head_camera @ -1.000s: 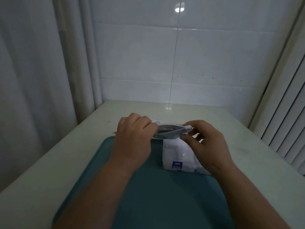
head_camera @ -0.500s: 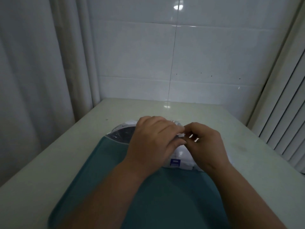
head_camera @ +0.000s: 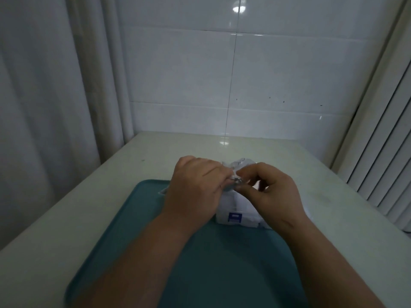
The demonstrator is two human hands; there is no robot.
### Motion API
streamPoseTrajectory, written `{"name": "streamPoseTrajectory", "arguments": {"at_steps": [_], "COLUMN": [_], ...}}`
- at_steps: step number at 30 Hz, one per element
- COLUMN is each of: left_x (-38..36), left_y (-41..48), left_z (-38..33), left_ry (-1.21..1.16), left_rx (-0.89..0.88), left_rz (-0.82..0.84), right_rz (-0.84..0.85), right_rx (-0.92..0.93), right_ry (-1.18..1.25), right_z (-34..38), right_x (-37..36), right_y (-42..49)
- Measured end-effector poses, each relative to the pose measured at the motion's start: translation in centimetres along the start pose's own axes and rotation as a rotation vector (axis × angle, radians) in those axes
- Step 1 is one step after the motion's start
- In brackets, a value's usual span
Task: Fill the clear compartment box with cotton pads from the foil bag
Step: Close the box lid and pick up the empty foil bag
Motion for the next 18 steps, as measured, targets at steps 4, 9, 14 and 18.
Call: {"name": "streamPoseTrajectory", "arguments": {"at_steps": [4, 9, 14, 18], "left_x": [-0.2, -0.5, -0.4, 0.1], "left_y": [-0.2, -0.1, -0.2, -0.4], "left_z": [0.6, 0.3, 1.0, 2.6], "left_ry": [0.031, 0.013, -0.031, -0.015], "left_rx": [-0.002, 0.009, 0.078, 0.151], "left_rz": [0.004, 0.048, 0.059, 0.047], "right_rz": [-0.045, -0.085, -0.112, -0.192], "right_rx": [0.172, 0.192, 0.210, 0.193], "right_ry": [-0.082, -0.156, -0.198, -0.177], "right_z": [1.8, 1.5, 1.5, 1.6], "right_x": [0.4, -0.3, 0.2, 1.7], "right_y": [-0.2, -0.2, -0.3, -0.1]}}
Point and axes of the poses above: each hand's wrist, its own y-axis towards the middle knuckle, its own x-axis out of the back of the hand, z = x × y, the point moved 6 cm from there along y, towards the middle knuckle, and after that the axes turned 2 degrees about y, right-handed, at the moved point
